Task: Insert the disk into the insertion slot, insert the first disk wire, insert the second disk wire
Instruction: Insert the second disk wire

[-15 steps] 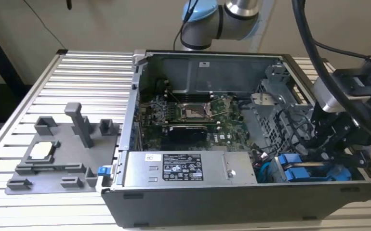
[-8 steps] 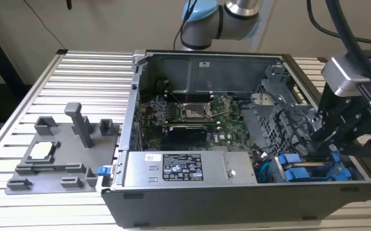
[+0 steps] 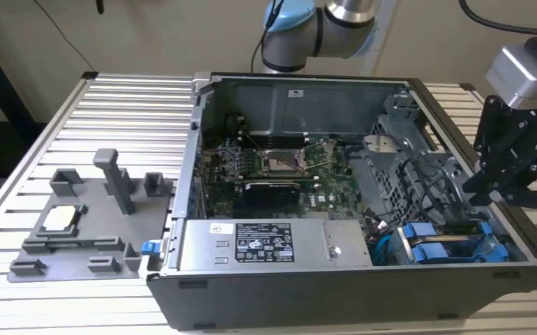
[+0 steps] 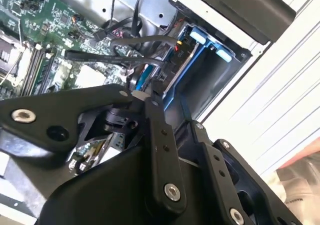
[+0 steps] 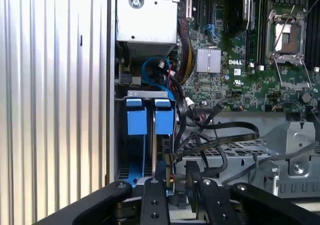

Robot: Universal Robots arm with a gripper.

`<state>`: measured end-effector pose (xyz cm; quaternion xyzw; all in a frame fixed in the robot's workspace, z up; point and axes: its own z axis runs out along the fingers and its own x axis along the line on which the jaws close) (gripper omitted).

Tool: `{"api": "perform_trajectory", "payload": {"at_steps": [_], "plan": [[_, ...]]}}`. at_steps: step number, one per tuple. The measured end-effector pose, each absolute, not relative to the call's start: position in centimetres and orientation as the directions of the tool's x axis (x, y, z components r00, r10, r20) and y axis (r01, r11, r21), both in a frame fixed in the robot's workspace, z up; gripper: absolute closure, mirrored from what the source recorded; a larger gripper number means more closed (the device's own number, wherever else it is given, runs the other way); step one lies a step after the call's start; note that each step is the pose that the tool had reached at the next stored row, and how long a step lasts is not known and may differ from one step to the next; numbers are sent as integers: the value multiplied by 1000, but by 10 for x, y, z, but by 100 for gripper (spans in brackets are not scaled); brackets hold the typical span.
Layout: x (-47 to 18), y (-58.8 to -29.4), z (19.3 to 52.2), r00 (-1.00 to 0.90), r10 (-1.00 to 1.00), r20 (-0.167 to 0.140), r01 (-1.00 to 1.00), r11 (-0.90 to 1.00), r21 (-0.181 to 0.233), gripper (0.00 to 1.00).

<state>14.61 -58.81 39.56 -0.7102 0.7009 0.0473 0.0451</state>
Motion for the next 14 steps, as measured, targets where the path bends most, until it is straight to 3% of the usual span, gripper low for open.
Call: {"api": "perform_trajectory", "payload": {"at_steps": [4,14], "plan": [[146,-588,396,13,-991,-130,-1000,-13,2,89],[146,-588,396,13,-991,-130,-1000,-13,2,89]]}}
